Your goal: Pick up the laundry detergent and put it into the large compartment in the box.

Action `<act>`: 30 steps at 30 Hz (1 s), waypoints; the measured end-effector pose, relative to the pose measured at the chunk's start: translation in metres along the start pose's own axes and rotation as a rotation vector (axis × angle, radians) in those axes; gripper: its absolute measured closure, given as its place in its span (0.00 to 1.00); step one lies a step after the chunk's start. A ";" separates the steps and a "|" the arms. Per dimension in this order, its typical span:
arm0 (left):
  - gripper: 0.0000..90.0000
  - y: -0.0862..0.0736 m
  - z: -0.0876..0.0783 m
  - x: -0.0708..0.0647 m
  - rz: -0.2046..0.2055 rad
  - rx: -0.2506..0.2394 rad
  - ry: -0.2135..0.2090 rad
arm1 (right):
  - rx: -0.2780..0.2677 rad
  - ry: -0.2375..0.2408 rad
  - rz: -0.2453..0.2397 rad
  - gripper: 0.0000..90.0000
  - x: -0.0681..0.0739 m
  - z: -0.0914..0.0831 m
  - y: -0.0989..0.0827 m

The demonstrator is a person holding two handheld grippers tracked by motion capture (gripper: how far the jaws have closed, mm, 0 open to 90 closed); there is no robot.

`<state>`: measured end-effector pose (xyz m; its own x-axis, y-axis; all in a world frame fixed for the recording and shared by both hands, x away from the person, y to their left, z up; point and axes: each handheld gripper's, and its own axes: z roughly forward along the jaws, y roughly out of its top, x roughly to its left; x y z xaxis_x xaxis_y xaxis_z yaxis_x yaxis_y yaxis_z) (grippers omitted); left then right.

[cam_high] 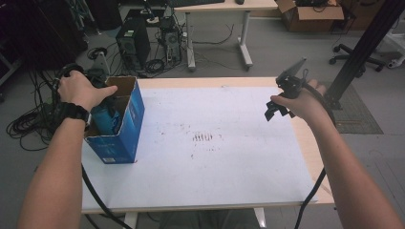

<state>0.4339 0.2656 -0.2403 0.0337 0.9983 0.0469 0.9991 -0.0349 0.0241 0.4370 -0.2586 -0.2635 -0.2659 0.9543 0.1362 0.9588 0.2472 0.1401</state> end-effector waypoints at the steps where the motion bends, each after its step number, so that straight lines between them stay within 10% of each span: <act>1: 0.42 0.000 0.002 0.000 -0.001 0.003 0.000 | 0.002 -0.001 0.000 0.11 0.000 0.001 0.000; 30: 0.42 0.002 0.038 -0.005 0.023 0.053 -0.015 | 0.011 -0.005 0.000 0.11 0.000 0.005 -0.001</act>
<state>0.4372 0.2623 -0.2782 0.0564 0.9979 0.0315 0.9980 -0.0555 -0.0295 0.4364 -0.2580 -0.2690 -0.2659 0.9550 0.1314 0.9597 0.2495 0.1291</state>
